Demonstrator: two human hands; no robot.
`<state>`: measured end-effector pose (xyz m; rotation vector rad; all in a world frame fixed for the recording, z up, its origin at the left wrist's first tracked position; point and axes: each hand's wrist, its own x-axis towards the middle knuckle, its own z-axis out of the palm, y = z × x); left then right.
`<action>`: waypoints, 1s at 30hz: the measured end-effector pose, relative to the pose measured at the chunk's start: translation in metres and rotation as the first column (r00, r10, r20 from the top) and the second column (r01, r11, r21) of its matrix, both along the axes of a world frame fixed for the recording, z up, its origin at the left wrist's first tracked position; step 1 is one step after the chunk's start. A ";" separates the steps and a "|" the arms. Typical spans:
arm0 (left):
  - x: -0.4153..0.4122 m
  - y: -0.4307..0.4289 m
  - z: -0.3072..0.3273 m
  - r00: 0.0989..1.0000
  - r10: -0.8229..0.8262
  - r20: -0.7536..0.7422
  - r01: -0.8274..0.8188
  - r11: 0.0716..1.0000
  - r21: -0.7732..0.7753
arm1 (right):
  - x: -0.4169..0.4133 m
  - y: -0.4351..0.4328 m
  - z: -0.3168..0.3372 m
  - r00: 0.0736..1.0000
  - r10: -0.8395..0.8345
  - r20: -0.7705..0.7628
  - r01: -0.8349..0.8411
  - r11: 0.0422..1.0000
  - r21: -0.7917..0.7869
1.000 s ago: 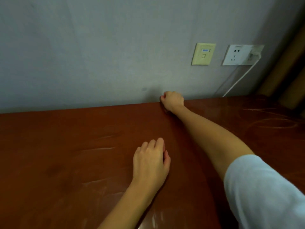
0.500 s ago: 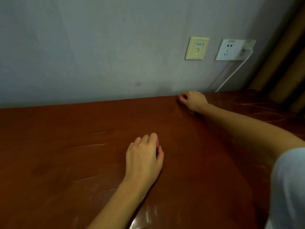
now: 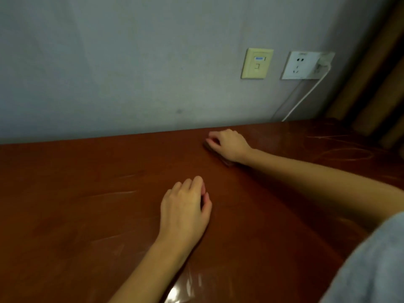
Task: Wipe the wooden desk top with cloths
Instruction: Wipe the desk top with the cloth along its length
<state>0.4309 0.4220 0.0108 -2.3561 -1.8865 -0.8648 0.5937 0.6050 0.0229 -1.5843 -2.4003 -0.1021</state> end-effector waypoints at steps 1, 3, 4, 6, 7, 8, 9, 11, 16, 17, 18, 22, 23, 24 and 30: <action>0.000 0.000 0.000 1.000 -0.004 -0.004 0.004 1.000 -0.011 | 0.015 -0.008 0.002 0.999 0.028 0.032 -0.028 0.999 -0.017; 0.000 0.001 -0.001 1.000 -0.011 0.000 0.011 1.000 -0.024 | 0.047 -0.012 0.006 0.998 0.005 0.068 -0.002 0.999 -0.036; 0.000 0.001 -0.001 1.000 -0.012 0.005 0.012 1.000 -0.025 | 0.063 -0.008 0.006 0.996 -0.050 0.069 0.053 0.998 -0.031; 0.001 0.001 0.000 1.000 -0.006 0.013 0.007 0.999 -0.038 | 0.086 0.008 0.006 0.981 -0.191 0.039 0.192 0.981 -0.010; 0.001 0.001 0.001 1.000 -0.006 0.017 0.007 0.999 -0.043 | 0.093 0.020 0.005 0.966 -0.259 0.007 0.259 0.966 -0.005; 0.001 0.000 0.001 1.000 -0.005 0.019 0.006 0.999 -0.044 | 0.095 0.033 0.004 0.947 -0.319 -0.025 0.319 0.948 -0.005; 0.001 0.000 0.001 1.000 -0.003 0.018 0.004 0.999 -0.045 | 0.094 0.045 0.005 0.927 -0.371 -0.051 0.371 0.928 -0.011; 0.002 0.001 0.000 1.000 -0.001 0.018 0.001 0.999 -0.037 | 0.084 0.067 0.004 0.887 -0.453 -0.087 0.453 0.891 -0.017; 0.002 0.002 -0.002 1.000 -0.002 0.013 0.002 1.000 -0.021 | 0.052 0.084 0.002 0.861 -0.499 -0.094 0.500 0.866 -0.016; 0.002 0.001 -0.002 1.000 -0.004 0.007 0.004 1.000 -0.024 | 0.047 0.080 0.002 0.873 -0.479 -0.094 0.480 0.877 -0.017; 0.001 0.001 -0.002 1.000 -0.003 0.004 0.003 1.000 -0.026 | 0.042 0.074 0.003 0.887 -0.450 -0.102 0.451 0.892 -0.017; 0.001 0.000 0.000 1.000 0.008 -0.004 -0.007 1.000 0.005 | 0.028 0.029 0.002 0.962 -0.260 -0.086 0.260 0.966 -0.007; 0.001 0.000 -0.001 1.000 0.008 -0.007 -0.008 1.000 0.007 | 0.029 0.014 0.001 0.977 -0.201 -0.066 0.201 0.980 -0.005; 0.001 0.000 -0.001 1.000 0.008 -0.009 -0.008 1.000 0.008 | 0.033 -0.001 0.001 0.990 -0.133 -0.042 0.133 0.991 -0.005; 0.000 0.000 0.000 1.000 0.004 0.007 -0.004 1.000 -0.015 | 0.103 -0.046 0.013 0.997 0.071 0.044 -0.068 0.996 -0.061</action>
